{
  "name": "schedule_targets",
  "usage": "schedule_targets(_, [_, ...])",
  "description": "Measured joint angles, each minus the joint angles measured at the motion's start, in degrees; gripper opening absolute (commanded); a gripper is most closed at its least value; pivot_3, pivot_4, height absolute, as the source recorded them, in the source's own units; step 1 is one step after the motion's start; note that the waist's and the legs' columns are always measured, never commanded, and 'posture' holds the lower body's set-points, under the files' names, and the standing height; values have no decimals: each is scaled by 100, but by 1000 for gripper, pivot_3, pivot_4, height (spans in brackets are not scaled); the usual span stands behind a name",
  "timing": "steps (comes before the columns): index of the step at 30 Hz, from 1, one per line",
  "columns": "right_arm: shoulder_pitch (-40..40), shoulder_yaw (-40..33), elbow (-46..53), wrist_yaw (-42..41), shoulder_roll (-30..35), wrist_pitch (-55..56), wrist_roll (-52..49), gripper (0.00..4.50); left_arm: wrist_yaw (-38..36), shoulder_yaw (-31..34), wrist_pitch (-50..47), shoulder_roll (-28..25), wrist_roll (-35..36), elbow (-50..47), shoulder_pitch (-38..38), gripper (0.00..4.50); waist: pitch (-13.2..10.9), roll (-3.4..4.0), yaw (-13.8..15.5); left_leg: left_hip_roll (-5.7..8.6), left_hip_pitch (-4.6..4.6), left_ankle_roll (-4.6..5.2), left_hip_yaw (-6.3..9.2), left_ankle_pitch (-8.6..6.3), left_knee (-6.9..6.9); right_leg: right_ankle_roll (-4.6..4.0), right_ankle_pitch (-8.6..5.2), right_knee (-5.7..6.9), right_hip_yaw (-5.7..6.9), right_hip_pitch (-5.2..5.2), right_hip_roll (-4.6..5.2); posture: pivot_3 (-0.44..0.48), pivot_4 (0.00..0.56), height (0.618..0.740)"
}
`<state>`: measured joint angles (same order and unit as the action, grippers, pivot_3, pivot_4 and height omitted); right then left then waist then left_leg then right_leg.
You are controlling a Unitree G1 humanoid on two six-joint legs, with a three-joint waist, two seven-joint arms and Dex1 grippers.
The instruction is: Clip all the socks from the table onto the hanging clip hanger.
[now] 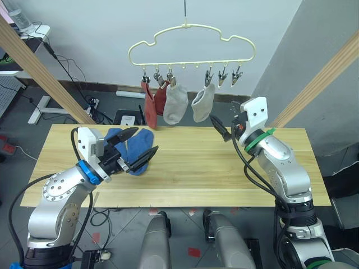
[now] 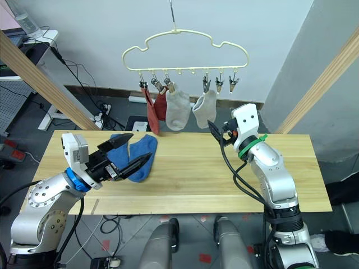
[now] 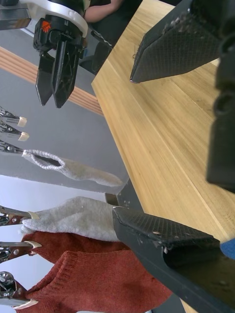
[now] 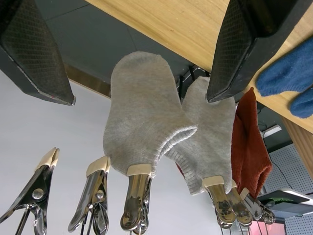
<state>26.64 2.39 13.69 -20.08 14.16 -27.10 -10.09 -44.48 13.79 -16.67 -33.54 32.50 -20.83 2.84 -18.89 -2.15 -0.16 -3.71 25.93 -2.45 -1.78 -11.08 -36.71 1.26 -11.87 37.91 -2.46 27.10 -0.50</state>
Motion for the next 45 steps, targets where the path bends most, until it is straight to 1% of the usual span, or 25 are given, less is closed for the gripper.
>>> schedule_targets(29, [53, 0, 0, 17, -11, 0, -2, 4487, 6, 0, -2, 0, 5, 0, 14, 4500, 0, 0, 0, 0, 0, 0, 0, 0, 0, 0, 0, 1, 0, 0, 0, 78, 341, 740])
schedule_targets(45, [106, 18, 0, 14, -40, 0, -4, 4487, 7, 1, -8, 0, 7, -1, 18, 4500, 0, 0, 2, 0, 0, 0, 1, 0, -1, 0, 0, 2, 0, 0, 0, 85, 331, 740])
